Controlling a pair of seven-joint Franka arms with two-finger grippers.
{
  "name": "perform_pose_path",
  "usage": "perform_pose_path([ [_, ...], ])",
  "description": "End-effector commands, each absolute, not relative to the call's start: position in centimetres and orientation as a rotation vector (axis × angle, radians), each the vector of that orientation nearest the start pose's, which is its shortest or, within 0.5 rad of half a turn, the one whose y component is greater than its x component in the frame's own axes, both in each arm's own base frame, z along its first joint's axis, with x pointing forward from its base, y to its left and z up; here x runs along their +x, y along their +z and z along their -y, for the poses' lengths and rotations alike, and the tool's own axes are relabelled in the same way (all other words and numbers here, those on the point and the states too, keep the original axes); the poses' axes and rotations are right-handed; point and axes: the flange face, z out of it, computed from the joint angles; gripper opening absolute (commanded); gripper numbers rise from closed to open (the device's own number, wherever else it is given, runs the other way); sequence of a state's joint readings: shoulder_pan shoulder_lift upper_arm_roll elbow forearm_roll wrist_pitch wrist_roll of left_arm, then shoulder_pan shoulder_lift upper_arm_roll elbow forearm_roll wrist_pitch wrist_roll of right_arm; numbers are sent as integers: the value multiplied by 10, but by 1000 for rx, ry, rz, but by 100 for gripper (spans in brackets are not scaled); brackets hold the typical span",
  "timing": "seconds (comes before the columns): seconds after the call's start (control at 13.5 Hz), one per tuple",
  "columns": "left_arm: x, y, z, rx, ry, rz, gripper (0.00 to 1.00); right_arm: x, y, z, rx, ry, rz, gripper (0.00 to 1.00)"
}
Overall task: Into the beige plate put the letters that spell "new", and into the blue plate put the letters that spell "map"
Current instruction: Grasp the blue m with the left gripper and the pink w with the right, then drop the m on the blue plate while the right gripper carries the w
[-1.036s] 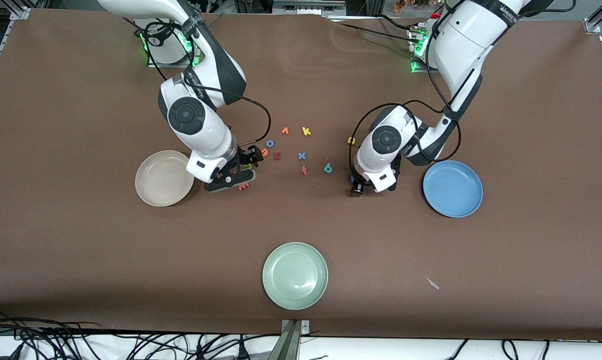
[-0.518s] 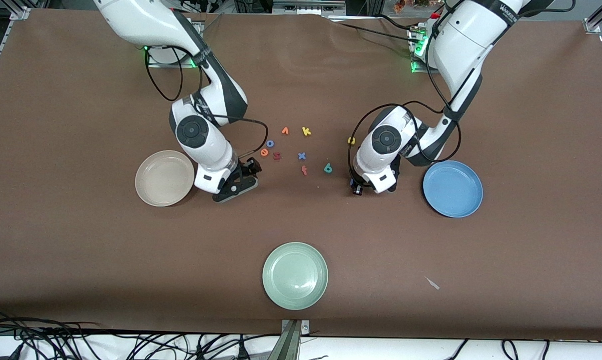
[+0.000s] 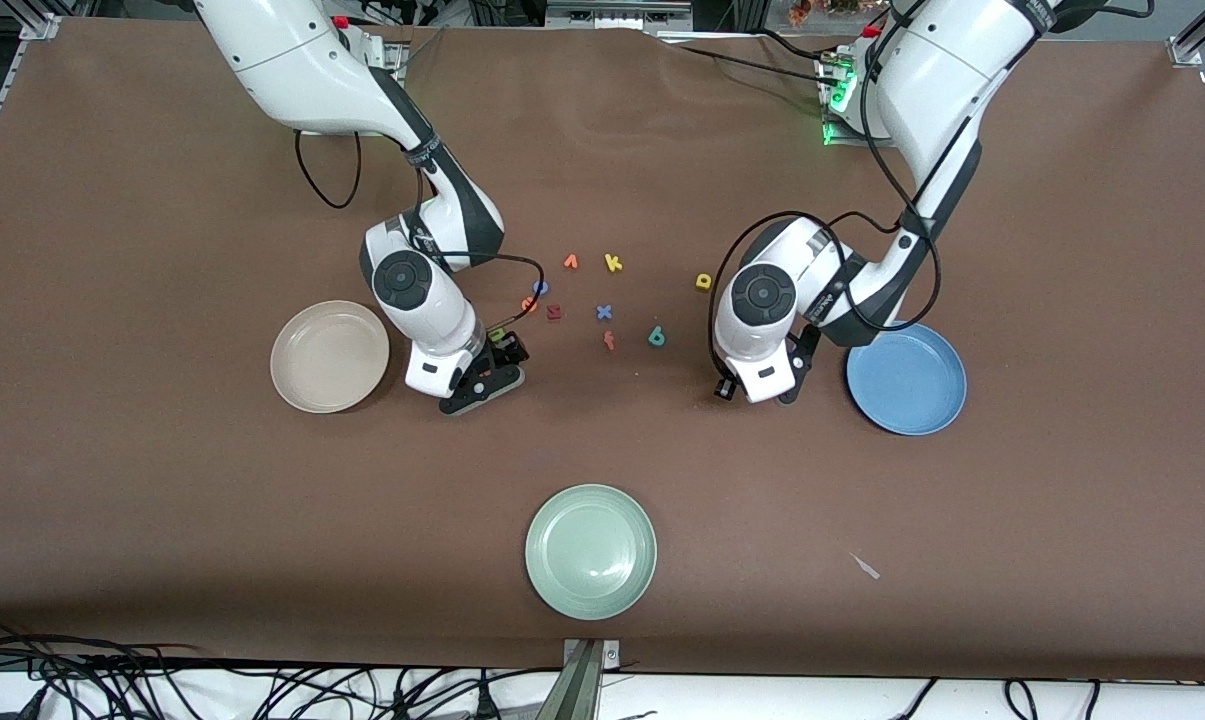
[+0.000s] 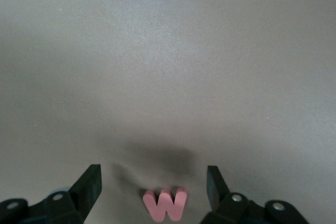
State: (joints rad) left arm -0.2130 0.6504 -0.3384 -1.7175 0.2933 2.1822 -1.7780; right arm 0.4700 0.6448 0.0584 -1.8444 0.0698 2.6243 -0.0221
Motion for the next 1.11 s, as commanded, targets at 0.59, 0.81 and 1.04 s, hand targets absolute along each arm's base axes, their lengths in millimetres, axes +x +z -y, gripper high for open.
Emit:
perform_pose_path([
  [0.59, 617, 261, 145, -2883, 400, 355, 0, 545, 172, -316, -2939, -183, 775, 78],
  [0.81, 623, 257, 95, -2944, 473, 57, 0, 536, 172, -311, -2944, -164, 780, 73],
  [1.04, 620, 239, 63, -2985, 481, -105, 0, 535, 172, -310, -2944, -160, 783, 69],
])
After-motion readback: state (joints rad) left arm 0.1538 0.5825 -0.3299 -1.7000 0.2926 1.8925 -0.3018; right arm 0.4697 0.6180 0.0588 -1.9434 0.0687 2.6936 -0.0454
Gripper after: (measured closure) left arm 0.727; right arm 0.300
